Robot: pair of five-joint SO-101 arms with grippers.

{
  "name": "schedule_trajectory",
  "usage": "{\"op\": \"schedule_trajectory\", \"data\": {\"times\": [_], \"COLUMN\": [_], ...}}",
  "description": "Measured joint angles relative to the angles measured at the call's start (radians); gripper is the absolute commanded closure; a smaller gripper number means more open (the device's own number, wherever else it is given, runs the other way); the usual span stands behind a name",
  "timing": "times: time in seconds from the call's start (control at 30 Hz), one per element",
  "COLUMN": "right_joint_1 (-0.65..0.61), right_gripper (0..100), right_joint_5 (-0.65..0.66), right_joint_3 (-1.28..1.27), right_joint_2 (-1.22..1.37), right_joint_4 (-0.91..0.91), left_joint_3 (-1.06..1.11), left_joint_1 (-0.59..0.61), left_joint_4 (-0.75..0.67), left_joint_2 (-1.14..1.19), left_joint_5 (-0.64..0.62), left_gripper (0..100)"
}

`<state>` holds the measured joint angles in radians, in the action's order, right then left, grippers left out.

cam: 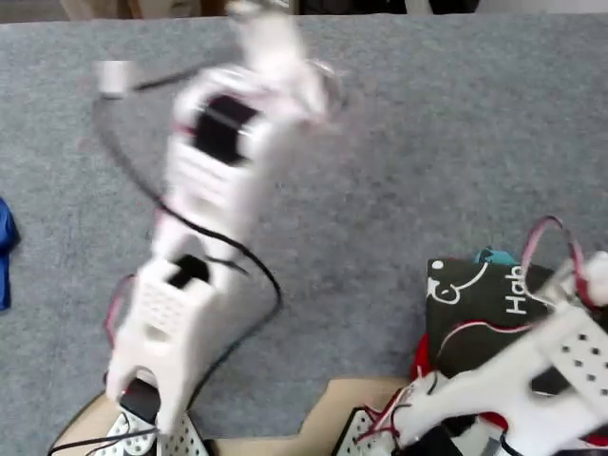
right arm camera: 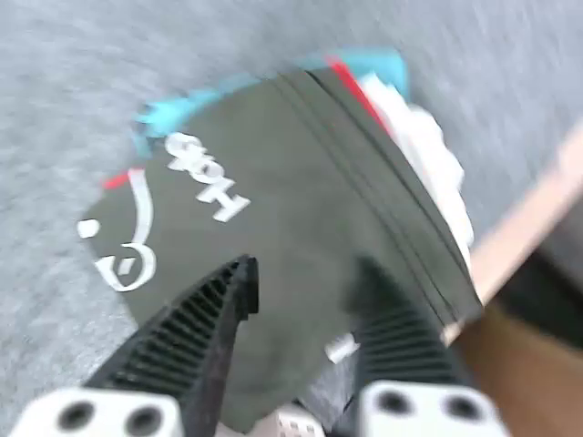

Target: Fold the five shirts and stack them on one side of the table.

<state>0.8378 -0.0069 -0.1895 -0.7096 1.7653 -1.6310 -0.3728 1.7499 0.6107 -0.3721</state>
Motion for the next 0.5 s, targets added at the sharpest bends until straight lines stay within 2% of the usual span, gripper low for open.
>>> {"op": "schedule_trajectory", "data": {"times": [0.13,0.23,0.4,0.5], "right_joint_1": [-0.244,-0.457,-0.747,-0.839], "right_gripper": [97.0,97.0,99.3,99.3], "right_joint_5": [0.0,0.0,0.0,-0.026], "right_joint_3": [-0.002,-0.04,-0.14,-0.203], "right_joint_2": [-0.005,-0.005,-0.005,-0.005], "right_joint_4": [0.0,0.0,-0.074,-0.141], "left_joint_3": [0.046,0.167,0.423,0.554], "left_joint_1": [0.265,0.486,0.884,1.117], "left_joint_4": [0.0,0.0,0.0,-0.031], "left_joint_2": [-0.046,-0.075,-0.103,-0.1], "left_joint_5": [0.006,0.068,0.189,0.207], "left_gripper": [92,91,74,71]}}
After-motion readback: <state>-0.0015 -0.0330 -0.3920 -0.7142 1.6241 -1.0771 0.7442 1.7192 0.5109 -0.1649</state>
